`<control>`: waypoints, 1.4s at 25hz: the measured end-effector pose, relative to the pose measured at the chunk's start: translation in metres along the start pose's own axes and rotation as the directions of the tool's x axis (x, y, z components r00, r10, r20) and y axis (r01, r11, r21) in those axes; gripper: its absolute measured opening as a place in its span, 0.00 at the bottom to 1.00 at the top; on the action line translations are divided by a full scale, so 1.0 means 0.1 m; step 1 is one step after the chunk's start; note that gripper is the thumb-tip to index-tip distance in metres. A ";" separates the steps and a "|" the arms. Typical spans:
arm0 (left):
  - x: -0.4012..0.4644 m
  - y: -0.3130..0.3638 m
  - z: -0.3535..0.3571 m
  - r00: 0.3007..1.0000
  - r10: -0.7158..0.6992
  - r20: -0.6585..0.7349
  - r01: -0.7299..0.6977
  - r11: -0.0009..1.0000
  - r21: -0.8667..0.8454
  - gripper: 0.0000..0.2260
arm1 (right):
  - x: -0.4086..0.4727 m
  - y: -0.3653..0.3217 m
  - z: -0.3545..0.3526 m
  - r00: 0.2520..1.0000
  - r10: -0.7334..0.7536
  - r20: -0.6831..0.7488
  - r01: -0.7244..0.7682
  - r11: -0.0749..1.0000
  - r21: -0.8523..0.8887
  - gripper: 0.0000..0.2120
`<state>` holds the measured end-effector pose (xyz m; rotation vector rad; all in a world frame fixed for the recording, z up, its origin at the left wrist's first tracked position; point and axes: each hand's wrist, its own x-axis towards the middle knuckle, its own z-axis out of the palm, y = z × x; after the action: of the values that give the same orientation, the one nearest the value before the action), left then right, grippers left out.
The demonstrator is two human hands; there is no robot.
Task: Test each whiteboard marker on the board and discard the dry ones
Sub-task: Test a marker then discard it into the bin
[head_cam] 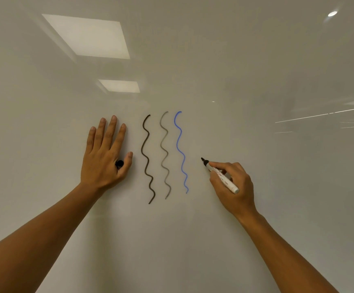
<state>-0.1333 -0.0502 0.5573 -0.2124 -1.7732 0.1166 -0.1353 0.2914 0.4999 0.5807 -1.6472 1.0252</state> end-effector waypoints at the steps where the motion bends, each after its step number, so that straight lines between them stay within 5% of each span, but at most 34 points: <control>1: -0.01 0.00 0.00 1.000 0.001 0.001 -0.001 1.000 0.000 0.33 | -0.07 0.03 0.00 0.999 0.037 -0.022 -0.036 0.999 0.033 0.13; 7: -0.04 -0.01 0.01 1.000 0.000 0.004 0.000 1.000 -0.006 0.32 | -0.53 0.05 0.05 0.991 -0.135 -0.002 0.135 0.986 -0.100 0.13; 11: -0.20 -0.01 0.03 1.000 0.007 0.014 -0.007 1.000 -0.019 0.32 | -0.69 0.13 0.00 0.992 -0.090 -0.084 0.076 0.986 -0.150 0.13; 15: -0.48 0.03 0.05 0.999 -0.014 0.052 0.015 0.999 -0.032 0.32 | -0.90 0.12 0.07 0.993 -0.114 0.029 0.117 0.977 -0.178 0.12; 21: -0.88 0.19 0.01 0.982 -0.094 0.161 0.100 0.994 -0.032 0.33 | -1.18 -0.11 0.00 0.981 0.179 0.073 -0.188 0.972 0.144 0.09; 27: -1.37 0.44 -0.09 0.925 -0.210 0.317 0.238 0.970 -0.054 0.34 | -1.61 -0.44 -0.10 0.881 0.391 0.268 -0.472 0.775 0.420 0.08; 31: -1.80 0.73 -0.26 0.866 -0.280 0.416 0.363 0.922 -0.135 0.35 | -1.79 -0.53 -0.15 0.814 0.456 0.359 -0.578 0.697 0.424 0.09; 35: -2.28 1.02 -0.41 0.824 -0.342 0.451 0.469 0.860 -0.204 0.24 | -1.98 -0.63 -0.13 0.776 0.453 0.439 -0.621 0.673 0.402 0.11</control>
<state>-0.0399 0.0006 0.3279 -0.0190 -2.2066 -0.4681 -0.0150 0.2469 0.3356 0.6354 -1.8629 1.9698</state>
